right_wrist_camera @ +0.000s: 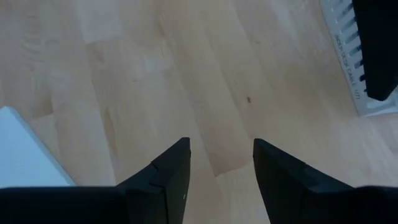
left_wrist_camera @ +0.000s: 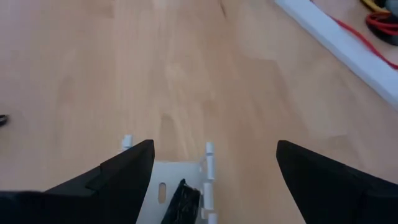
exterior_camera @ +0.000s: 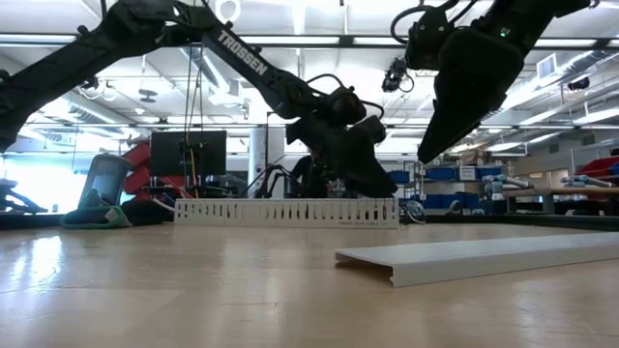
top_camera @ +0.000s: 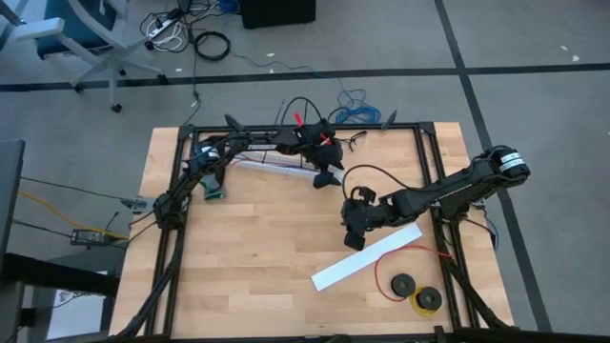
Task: Ziptie cables
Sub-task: Move the white cable duct to the middle left of the table
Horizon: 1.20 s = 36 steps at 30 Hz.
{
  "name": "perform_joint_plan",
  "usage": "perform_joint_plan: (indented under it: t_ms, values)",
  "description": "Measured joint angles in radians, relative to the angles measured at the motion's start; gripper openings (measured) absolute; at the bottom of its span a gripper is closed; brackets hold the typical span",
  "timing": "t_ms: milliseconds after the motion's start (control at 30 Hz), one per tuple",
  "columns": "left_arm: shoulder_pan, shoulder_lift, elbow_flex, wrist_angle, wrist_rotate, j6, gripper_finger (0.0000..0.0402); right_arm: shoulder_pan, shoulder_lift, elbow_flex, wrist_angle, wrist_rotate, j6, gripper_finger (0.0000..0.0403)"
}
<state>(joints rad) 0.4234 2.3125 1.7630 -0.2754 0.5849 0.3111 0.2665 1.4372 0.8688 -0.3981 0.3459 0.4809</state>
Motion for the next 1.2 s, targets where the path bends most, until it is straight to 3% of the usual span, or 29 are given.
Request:
perform_joint_plan:
  t_ms: [600,867,1200]
  values:
    - [0.011,-0.004,0.000,0.036,-0.027,-0.002,0.0351,0.001,0.000,0.000,0.000,0.003,0.014,0.0162]
    - [0.023,-0.006,0.000,0.067,-0.093,-0.012,0.0351,0.000,0.000,0.000,-0.001,0.003,-0.002,0.0162]
    - [0.047,-0.006,0.000,0.082,-0.075,-0.058,0.0351,-0.001,0.000,0.000,-0.001,0.027,-0.019,0.0162]
